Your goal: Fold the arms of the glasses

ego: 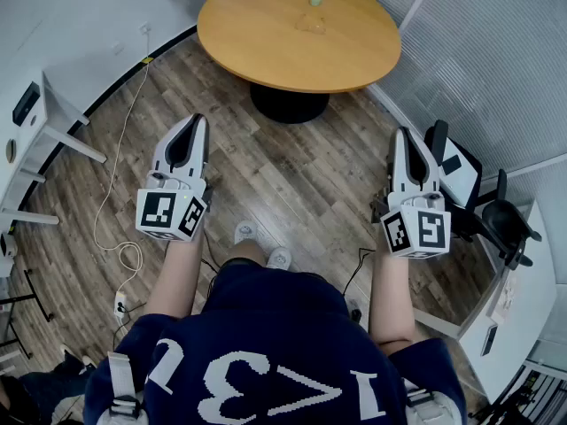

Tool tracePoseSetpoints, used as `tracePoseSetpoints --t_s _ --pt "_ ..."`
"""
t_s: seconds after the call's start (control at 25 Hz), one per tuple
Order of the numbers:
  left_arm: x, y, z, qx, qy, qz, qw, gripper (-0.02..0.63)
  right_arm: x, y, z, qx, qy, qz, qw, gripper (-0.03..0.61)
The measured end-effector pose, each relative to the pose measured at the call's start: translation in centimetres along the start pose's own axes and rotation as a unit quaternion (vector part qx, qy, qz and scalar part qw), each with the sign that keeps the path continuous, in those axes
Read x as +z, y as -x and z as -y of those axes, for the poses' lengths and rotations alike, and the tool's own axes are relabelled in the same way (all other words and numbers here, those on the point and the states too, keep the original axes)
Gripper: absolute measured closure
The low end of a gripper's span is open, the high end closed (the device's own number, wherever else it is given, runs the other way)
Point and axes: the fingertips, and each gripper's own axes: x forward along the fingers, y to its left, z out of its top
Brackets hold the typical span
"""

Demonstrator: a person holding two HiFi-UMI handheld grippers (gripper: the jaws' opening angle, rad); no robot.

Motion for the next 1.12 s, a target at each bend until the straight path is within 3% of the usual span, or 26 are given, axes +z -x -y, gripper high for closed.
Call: tracePoseSetpoints --t_s 0.68,1.12 --pt "-0.7 -2.0 1.9 -0.016 -0.003 -0.016 0.9997 0.588 -0.3 -1.2 0.2 0.027 -0.011 0.003 1.000 0.548" --pt "-2.7 -10.5 -1.8 -0.019 -0.010 -0.018 0.9996 0.588 -1.9 -9.2 3.0 0.024 0.007 -0.008 1.000 0.546"
